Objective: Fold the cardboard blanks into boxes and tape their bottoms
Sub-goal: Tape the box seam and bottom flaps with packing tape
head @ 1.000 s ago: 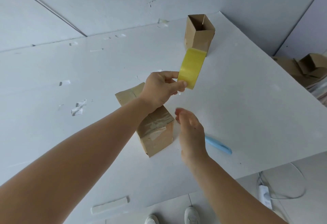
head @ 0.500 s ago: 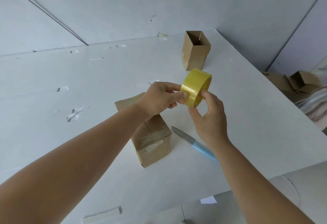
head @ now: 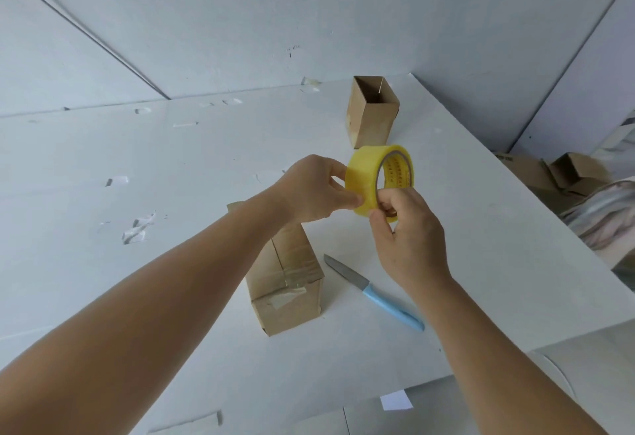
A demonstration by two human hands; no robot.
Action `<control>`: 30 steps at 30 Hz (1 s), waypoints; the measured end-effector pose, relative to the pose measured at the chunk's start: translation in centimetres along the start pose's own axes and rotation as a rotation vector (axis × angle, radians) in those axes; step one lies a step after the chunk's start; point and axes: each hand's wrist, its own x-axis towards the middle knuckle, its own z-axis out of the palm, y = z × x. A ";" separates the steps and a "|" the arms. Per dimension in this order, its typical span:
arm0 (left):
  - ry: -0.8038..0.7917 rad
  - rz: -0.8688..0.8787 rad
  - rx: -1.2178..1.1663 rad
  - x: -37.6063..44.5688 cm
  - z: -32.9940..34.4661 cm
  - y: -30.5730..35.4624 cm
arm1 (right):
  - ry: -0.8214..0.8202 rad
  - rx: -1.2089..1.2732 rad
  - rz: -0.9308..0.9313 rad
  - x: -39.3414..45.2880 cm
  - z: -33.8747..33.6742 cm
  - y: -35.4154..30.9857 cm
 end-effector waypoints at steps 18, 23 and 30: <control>0.208 0.156 0.599 -8.4 2.8 -4.9 | -0.389 -0.485 0.124 -0.9 1.5 4.7; 0.213 0.280 0.631 -10.7 4.0 -8.2 | -0.622 -0.641 0.224 -3.1 2.7 7.5; 0.306 0.368 0.324 -11.5 3.4 -8.2 | -0.516 0.180 0.182 -3.5 3.4 1.0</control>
